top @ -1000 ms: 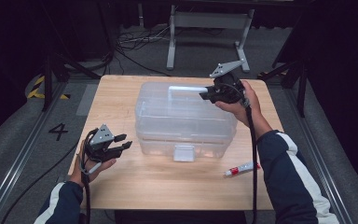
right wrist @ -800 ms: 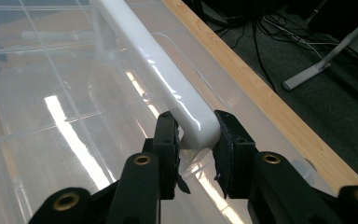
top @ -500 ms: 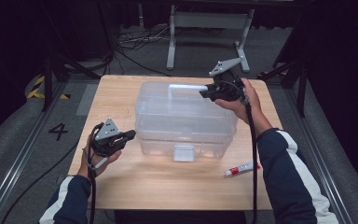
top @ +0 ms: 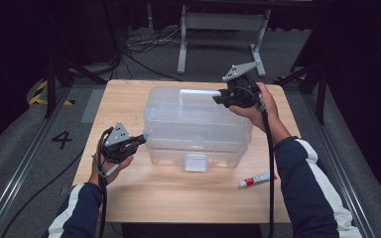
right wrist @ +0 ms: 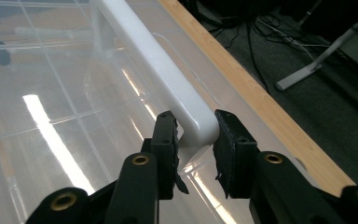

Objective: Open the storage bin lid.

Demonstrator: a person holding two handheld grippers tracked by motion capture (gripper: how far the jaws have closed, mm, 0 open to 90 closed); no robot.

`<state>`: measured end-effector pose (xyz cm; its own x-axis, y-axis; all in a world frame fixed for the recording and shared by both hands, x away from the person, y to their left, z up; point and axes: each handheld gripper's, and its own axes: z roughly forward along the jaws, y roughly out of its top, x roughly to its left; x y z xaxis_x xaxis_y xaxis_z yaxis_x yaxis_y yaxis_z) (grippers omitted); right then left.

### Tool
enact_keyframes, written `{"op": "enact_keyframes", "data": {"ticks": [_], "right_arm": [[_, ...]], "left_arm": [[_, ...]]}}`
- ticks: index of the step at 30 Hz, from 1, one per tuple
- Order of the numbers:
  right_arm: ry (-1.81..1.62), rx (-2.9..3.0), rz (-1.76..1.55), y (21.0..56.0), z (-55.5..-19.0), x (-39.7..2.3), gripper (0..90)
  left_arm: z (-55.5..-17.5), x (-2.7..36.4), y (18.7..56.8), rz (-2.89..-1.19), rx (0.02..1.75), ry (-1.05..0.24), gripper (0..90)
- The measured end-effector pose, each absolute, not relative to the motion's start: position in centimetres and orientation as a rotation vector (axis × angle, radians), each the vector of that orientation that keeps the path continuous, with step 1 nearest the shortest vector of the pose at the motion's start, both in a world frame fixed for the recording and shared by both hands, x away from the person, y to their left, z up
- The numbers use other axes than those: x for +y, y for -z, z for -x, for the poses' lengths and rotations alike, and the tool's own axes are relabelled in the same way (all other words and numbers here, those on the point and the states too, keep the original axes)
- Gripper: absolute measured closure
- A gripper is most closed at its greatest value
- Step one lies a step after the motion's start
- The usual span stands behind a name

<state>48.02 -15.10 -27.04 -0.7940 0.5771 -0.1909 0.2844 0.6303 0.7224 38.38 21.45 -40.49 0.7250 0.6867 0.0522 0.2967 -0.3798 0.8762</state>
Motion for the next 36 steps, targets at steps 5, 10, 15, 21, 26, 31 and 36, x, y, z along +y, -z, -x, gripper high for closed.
{"op": "enact_keyframes", "data": {"ticks": [5, 10, 15, 21, 26, 31, 36], "right_arm": [[-1.015, 2.399, -0.693, 26.4, -47.4, -15.9, 67.0], [-1.035, 2.355, -0.681, 25.8, -46.6, -17.2, 64.5], [-1.034, 2.312, -0.667, 25.7, -45.6, -19.1, 62.6], [-1.094, 2.246, -0.685, 26.3, -44.7, -22.2, 58.3], [-1.143, 2.193, -0.734, 26.8, -44.3, -24.4, 56.6], [-1.139, 2.162, -0.769, 27.8, -43.9, -26.2, 55.1], [-1.148, 2.149, -0.8, 28.8, -43.6, -27.5, 54.7]], "left_arm": [[-38.4, 21.4, 40.3, -1.998, 0.738, -0.532, 89.2], [-38.3, 21.4, 40.2, -2.012, 0.73, -0.543, 88.8], [-38.3, 21.4, 40.1, -2.021, 0.723, -0.543, 88.6], [-38.2, 21.4, 39.8, -2.016, 0.728, -0.55, 88.7], [-38.2, 21.4, 39.7, -2.022, 0.725, -0.556, 88.8], [-38.2, 21.4, 39.6, -2.024, 0.721, -0.554, 88.7], [-38.3, 21.4, 39.5, -2.025, 0.718, -0.553, 88.5]]}}
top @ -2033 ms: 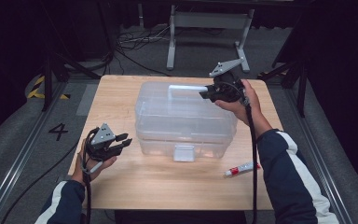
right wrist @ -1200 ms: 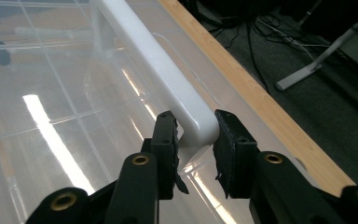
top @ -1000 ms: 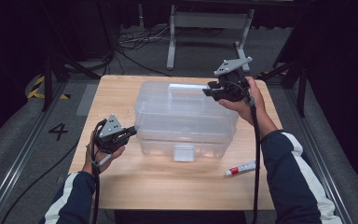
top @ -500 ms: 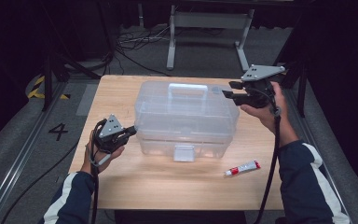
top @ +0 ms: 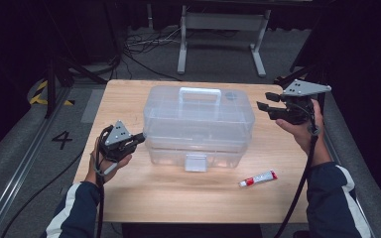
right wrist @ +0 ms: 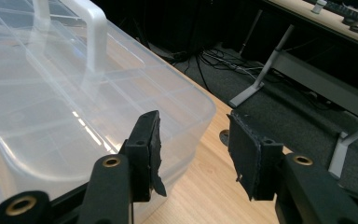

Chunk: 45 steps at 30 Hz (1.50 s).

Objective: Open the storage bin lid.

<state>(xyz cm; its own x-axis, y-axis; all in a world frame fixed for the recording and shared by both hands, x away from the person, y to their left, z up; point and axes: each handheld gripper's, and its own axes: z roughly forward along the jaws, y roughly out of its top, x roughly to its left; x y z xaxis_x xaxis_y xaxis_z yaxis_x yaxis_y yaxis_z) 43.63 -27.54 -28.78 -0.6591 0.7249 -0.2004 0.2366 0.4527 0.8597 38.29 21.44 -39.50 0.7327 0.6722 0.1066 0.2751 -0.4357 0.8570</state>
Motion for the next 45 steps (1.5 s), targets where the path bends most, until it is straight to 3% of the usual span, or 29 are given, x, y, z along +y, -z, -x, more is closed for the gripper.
{"op": "enact_keyframes", "data": {"ticks": [25, 45], "right_arm": [[-1.08, 2.235, -0.834, 35.3, -42.0, -29.2, 50.4], [-1.133, 2.292, -0.767, 37.7, -40.9, -28.6, 46.6]], "left_arm": [[-38.4, 21.4, 38.9, -2.015, 0.714, -0.573, 86.9], [-38.5, 21.3, 38.5, -1.997, 0.72, -0.582, 86.8]]}}
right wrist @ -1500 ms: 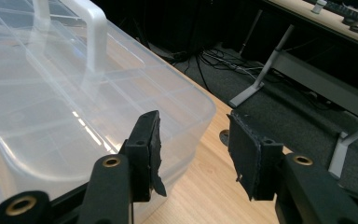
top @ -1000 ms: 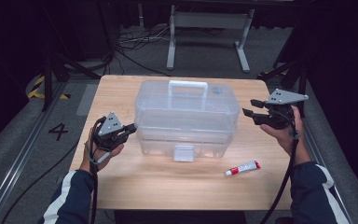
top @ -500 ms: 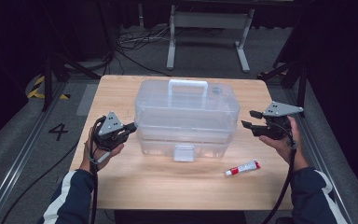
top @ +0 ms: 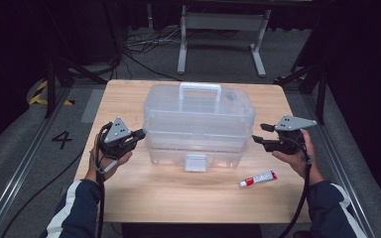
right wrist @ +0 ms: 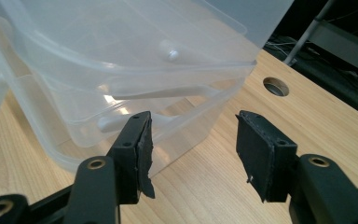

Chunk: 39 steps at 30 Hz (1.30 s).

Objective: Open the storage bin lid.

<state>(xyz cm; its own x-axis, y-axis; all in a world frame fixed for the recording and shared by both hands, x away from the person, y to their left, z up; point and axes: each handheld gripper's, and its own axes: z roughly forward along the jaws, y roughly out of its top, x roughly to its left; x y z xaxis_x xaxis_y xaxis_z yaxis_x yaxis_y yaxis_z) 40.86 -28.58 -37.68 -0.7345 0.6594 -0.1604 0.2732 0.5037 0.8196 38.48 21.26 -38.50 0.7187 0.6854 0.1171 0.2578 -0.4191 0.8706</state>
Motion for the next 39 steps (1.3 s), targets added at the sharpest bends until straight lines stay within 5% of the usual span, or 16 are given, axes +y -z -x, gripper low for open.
{"op": "enact_keyframes", "data": {"ticks": [21, 39], "right_arm": [[-1.205, 2.17, -0.69, 37.9, -40.2, -27.3, 46.1], [-1.195, 1.983, -0.624, 37.5, -39.1, -26.1, 59.0]], "left_arm": [[-38.6, 20.9, 38.5, -2.009, 0.685, -0.58, 84.3], [-36.8, 20.9, 39.4, -2.075, 0.651, -0.542, 63.2]]}}
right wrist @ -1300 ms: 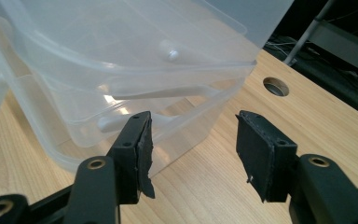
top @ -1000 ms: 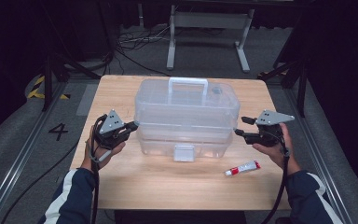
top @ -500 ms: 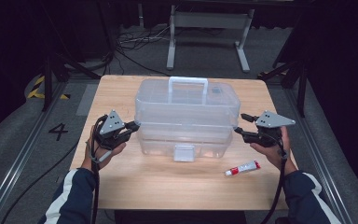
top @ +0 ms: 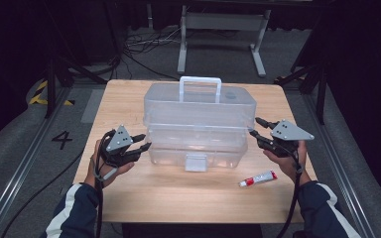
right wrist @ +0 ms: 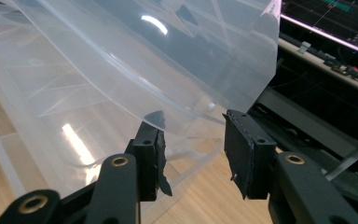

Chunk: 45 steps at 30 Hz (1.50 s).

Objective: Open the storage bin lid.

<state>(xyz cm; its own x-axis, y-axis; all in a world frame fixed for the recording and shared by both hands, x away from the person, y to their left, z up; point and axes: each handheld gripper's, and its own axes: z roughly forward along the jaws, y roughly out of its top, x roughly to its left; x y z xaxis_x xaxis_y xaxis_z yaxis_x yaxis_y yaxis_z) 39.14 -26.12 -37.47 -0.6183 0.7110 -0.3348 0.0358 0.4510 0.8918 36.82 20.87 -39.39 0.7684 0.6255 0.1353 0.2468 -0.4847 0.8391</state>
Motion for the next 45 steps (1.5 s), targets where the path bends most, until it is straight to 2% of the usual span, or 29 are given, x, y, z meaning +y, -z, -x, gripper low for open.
{"op": "enact_keyframes", "data": {"ticks": [12, 30, 45], "right_arm": [[-1.149, 1.835, -0.603, 37.1, -38.9, -24.5, 66.1], [-1.136, 1.716, -0.694, 35.7, -40.3, -23.6, 72.2], [-1.089, 1.661, -0.75, 34.2, -41.7, -22.7, 76.1]], "left_arm": [[-36.2, 19.8, 40.3, -2.107, 0.619, -0.487, 58.2], [-36.4, 19.4, 40.5, -2.116, 0.598, -0.489, 53.6], [-36.8, 17.2, 40.4, -2.167, 0.491, -0.449, 54.6]]}}
